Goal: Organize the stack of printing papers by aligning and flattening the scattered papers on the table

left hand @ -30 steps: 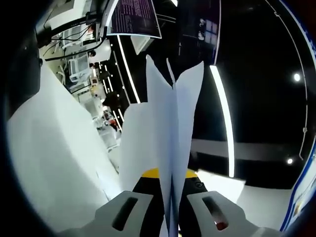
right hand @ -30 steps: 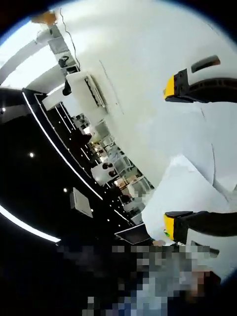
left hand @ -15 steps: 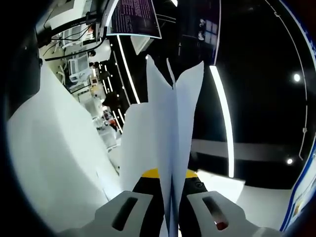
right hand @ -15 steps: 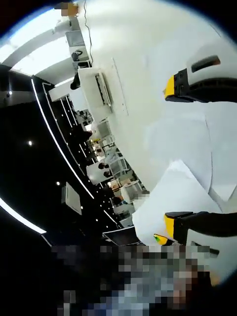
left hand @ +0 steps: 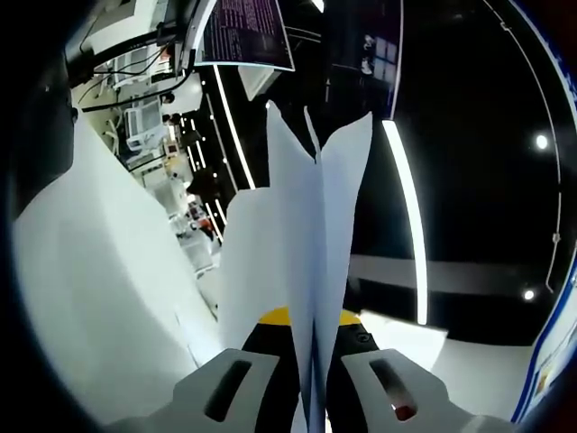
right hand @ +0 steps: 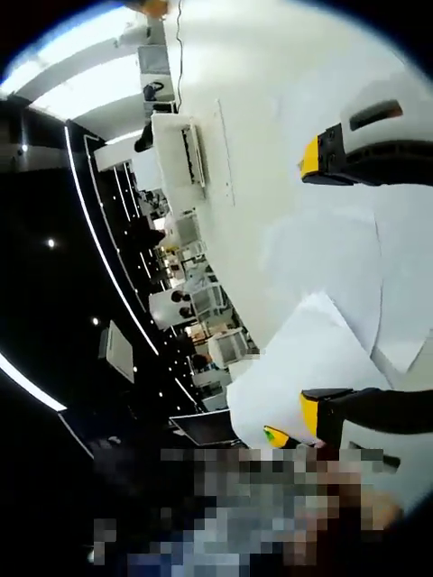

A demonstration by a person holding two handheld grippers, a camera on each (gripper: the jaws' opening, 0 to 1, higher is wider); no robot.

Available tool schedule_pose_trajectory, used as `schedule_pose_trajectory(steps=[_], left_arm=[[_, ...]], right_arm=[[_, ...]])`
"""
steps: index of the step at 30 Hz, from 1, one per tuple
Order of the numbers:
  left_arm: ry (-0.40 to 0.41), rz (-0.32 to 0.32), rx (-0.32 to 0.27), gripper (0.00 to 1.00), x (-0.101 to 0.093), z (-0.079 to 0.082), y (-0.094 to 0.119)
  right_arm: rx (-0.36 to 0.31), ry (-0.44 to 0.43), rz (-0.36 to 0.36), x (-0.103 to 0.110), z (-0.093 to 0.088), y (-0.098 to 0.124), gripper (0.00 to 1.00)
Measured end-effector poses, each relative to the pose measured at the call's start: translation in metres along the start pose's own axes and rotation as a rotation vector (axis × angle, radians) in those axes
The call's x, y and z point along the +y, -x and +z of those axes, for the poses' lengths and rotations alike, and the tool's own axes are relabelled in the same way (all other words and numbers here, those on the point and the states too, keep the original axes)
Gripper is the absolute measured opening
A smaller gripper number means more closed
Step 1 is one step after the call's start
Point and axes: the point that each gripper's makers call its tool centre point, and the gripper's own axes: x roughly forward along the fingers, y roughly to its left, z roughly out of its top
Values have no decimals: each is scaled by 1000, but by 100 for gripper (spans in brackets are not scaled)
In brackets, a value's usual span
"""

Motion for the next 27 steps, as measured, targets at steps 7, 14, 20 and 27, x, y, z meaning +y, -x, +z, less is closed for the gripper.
schedule_pose_trajectory(steps=[7,14,20,27], left_arm=[[0,0,0,7,0,0,0],[0,1,2,7,-1,-1,0],[1,1,1,7,0,-1,0],[2,2,1,7,0,-1,0]], right_arm=[[0,35,6,1,3,0,90],[9,45,12,0,2,1,90],[17,46,3,-6,1,3,90],[11,20,12,-6,4,5,90]])
